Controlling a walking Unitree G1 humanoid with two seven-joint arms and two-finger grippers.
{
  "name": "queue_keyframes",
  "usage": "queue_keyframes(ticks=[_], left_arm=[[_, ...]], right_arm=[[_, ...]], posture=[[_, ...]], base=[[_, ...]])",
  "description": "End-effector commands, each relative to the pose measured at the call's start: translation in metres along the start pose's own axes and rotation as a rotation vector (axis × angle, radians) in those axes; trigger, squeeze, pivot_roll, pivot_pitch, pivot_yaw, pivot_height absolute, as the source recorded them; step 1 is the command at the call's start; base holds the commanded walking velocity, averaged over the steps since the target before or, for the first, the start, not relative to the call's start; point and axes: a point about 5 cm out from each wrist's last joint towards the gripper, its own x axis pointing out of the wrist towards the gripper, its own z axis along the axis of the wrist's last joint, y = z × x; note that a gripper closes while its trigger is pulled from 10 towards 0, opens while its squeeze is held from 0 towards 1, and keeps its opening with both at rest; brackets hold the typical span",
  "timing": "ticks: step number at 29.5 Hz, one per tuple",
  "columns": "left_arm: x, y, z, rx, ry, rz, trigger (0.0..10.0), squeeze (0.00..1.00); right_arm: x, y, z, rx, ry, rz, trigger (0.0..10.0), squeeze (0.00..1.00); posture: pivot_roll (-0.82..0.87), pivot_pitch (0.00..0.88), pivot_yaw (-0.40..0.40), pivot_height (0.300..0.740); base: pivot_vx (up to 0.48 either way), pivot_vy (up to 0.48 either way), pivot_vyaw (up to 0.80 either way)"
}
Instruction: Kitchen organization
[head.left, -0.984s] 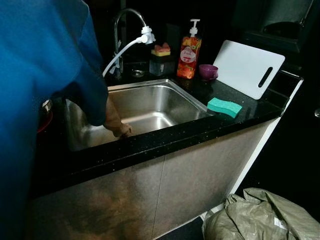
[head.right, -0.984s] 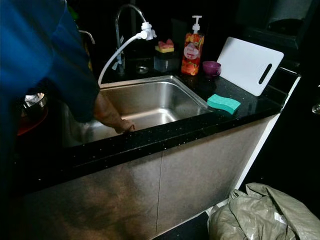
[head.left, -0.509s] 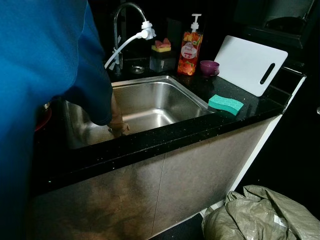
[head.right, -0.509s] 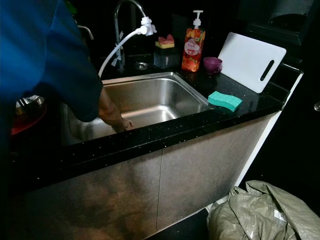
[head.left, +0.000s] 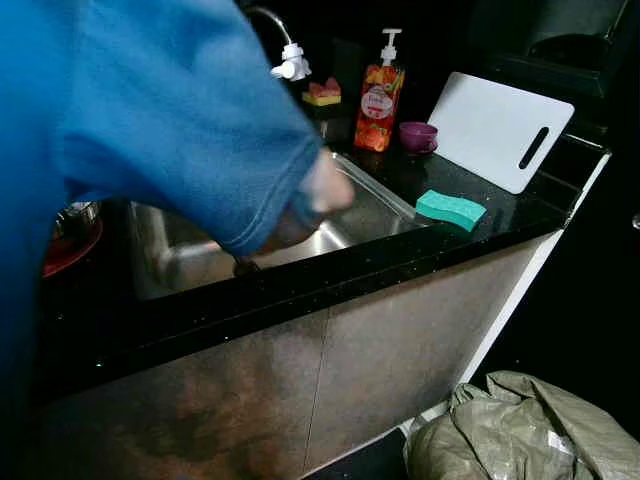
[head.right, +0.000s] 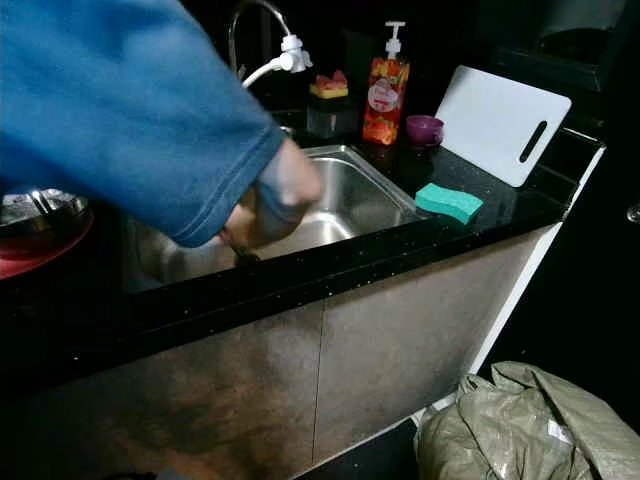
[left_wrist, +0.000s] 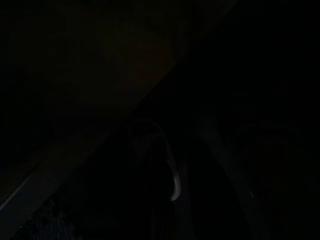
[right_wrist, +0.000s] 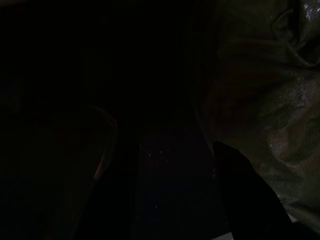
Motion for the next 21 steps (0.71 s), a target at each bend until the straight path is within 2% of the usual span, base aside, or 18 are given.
queue_keyframes(ticks=[1, 21], left_arm=[[-0.0012, -0.003, -0.0068, 0.009, 0.036, -0.015, 10.0, 0.0], [0.0, -0.0056, -0.0047, 0.003, 0.032, -0.015, 10.0, 0.0]], right_arm=[[-0.0012, -0.0037, -0.0052, 0.006, 0.024, -0.013, 10.0, 0.0], [-0.0007, -0.0076, -0.0007, -0.004, 0.009, -0.018, 10.0, 0.0]], posture=[[0.0, 0.084, -0.051, 0.74], [0.0, 0.071, -0.06, 0.74]], base=[[0.0, 0.0, 0.0], [0.0, 0.0, 0.0]])
